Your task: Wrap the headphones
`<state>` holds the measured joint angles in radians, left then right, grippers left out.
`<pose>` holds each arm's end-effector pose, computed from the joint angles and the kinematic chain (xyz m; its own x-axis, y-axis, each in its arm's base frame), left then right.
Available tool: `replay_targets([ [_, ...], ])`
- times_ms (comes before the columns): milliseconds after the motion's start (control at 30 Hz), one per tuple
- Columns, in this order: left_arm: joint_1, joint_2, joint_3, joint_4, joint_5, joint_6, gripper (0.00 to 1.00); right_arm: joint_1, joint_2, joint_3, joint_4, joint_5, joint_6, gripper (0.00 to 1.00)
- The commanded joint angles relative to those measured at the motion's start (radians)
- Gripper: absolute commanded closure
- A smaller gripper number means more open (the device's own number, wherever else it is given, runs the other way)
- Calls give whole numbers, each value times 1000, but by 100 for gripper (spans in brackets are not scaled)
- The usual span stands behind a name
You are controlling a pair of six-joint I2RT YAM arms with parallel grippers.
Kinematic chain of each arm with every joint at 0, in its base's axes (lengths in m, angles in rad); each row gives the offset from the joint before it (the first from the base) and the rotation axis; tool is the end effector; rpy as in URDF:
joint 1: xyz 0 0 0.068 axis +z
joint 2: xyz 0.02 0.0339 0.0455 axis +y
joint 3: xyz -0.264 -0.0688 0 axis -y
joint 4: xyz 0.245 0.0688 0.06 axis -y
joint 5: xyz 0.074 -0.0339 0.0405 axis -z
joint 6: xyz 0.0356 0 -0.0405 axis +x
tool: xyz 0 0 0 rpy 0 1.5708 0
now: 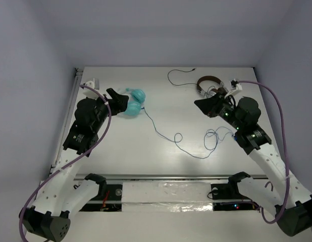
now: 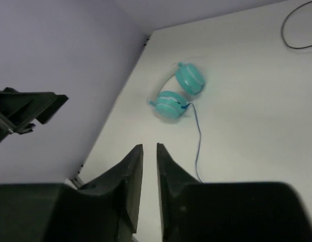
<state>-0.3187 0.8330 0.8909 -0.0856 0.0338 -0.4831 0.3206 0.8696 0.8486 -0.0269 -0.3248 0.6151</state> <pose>0.1830 -0.0616 0.3799 -0.1837 -0.4283 -0.8848 0.2935 0.8351 -0.4652 0.1896 0.0749 0.3649 -0.3840 0.4487 -0.8070 -0.4648 0.6612 0.5889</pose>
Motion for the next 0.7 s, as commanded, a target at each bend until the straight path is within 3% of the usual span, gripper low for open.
replay_targets([
  [0, 1, 14, 31, 30, -52, -12, 33, 107, 34, 66, 32, 99, -20, 82],
  [33, 1, 23, 36, 18, -73, -6, 35, 177, 51, 73, 30, 130, -28, 100],
  [133, 1, 46, 49, -2, -115, 14, 43, 300, 118, 98, 27, 261, -43, 100],
  [167, 1, 49, 48, 3, -121, 27, 58, 320, 129, 99, 3, 288, -44, 100],
  [233, 1, 67, 55, -2, -170, 66, 77, 347, 157, 95, 7, 355, -49, 100],
  [367, 24, 165, 123, -72, -255, 104, 100, 368, 213, 66, 16, 429, -55, 100],
  [567, 153, 343, 155, -109, -170, 107, 99, 368, 209, -19, 133, 408, -44, 100],
  [633, 162, 424, 184, -132, -205, 135, 90, 368, 215, -25, 142, 400, -54, 100],
  [667, 162, 446, 192, -134, -213, 144, 79, 368, 212, -31, 153, 402, -55, 100],
])
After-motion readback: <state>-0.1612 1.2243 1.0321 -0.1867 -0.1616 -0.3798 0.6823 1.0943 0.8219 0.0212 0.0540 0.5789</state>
